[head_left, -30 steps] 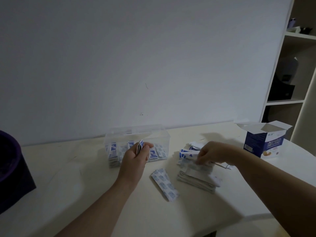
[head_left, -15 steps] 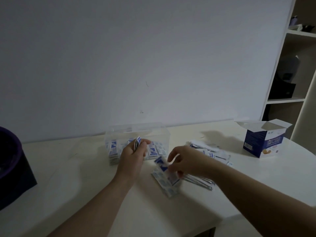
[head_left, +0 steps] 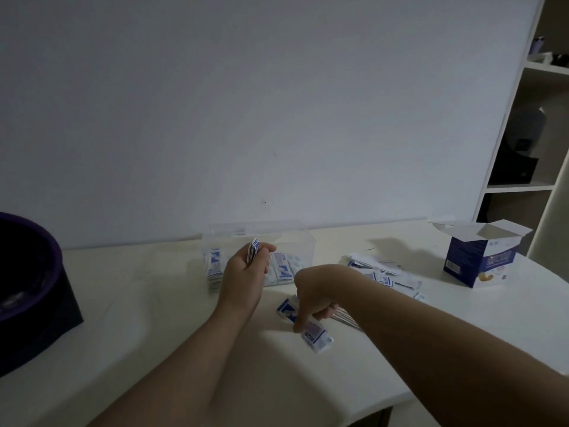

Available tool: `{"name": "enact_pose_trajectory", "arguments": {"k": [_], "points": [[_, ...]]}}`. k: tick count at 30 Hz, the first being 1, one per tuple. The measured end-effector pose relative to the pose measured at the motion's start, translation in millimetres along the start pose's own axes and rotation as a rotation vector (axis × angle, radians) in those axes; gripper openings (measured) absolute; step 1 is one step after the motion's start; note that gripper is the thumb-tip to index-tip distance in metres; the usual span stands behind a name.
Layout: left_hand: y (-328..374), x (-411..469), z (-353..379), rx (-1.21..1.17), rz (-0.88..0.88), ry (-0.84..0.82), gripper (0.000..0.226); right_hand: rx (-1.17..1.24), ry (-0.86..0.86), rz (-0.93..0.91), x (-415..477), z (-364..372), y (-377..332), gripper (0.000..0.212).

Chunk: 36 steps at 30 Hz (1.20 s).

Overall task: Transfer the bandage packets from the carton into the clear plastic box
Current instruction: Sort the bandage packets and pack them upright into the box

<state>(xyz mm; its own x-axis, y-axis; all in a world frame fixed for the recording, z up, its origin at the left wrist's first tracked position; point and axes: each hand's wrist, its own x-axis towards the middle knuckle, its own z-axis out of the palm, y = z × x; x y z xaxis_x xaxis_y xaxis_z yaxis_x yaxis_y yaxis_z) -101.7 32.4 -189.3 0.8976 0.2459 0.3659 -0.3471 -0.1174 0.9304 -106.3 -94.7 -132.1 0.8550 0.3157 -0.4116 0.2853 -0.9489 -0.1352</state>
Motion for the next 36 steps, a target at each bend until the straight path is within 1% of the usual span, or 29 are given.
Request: {"name": "enact_pose_trajectory", "arguments": {"k": [3, 5, 7, 9, 11, 13, 15, 17, 20, 22, 24, 26, 28, 29, 30, 32, 34, 36], "points": [[1, 1, -2, -0.017, -0.014, 0.005, 0.023, 0.034, 0.022, -0.002, 1, 3, 2, 0.033], [1, 1, -3, -0.036, -0.034, -0.004, 0.023, 0.044, 0.05, -0.001, 0, 6, 4, 0.045], [3, 1, -3, -0.062, -0.053, -0.021, 0.022, 0.021, 0.091, -0.02, -1, 10, 7, 0.048], [5, 1, -3, -0.096, -0.082, -0.046, 0.022, 0.003, 0.15, -0.073, -3, 14, 8, 0.044], [9, 2, -4, -0.109, -0.117, -0.073, 0.021, 0.066, 0.214, -0.123, -4, 16, 11, 0.031], [12, 2, -6, -0.095, -0.136, -0.07, 0.018, 0.234, 0.29, -0.122, -3, 17, 18, 0.014], [15, 4, -8, -0.088, -0.134, -0.069, 0.022, 0.48, 0.356, -0.111, 0, 20, 24, 0.017], [17, 3, -7, -0.037, -0.143, -0.11, 0.026, 0.747, 0.376, -0.124, 6, 24, 29, 0.021], [14, 1, -4, 0.034, -0.207, -0.198, 0.018, 1.05, 0.332, -0.176, 4, 28, 24, 0.013], [12, 0, -2, 0.057, -0.253, -0.219, 0.018, 1.176, 0.263, -0.219, 0, 29, 19, 0.017], [12, 1, -2, 0.056, -0.293, -0.224, 0.018, 1.235, 0.211, -0.239, 0, 29, 17, 0.023], [11, 5, -4, 0.032, -0.331, -0.213, 0.019, 1.316, 0.162, -0.241, -1, 29, 18, 0.021], [12, 10, -7, -0.054, -0.373, -0.18, 0.017, 1.425, 0.134, -0.217, -2, 27, 20, 0.018], [14, 12, -8, -0.13, -0.395, -0.16, 0.016, 1.453, 0.154, -0.197, -3, 26, 23, 0.018], [16, 13, -11, -0.219, -0.417, -0.129, 0.017, 1.431, 0.19, -0.172, -4, 25, 24, 0.018], [25, 15, -14, -0.385, -0.454, -0.059, 0.02, 1.252, 0.255, -0.119, -8, 22, 27, 0.016], [32, 16, -18, -0.548, -0.484, -0.014, 0.025, 0.895, 0.257, -0.06, -15, 20, 22, 0.022], [36, 15, -21, -0.674, -0.506, 0.006, 0.026, 0.466, 0.222, -0.021, -21, 20, 13, 0.036]]}}
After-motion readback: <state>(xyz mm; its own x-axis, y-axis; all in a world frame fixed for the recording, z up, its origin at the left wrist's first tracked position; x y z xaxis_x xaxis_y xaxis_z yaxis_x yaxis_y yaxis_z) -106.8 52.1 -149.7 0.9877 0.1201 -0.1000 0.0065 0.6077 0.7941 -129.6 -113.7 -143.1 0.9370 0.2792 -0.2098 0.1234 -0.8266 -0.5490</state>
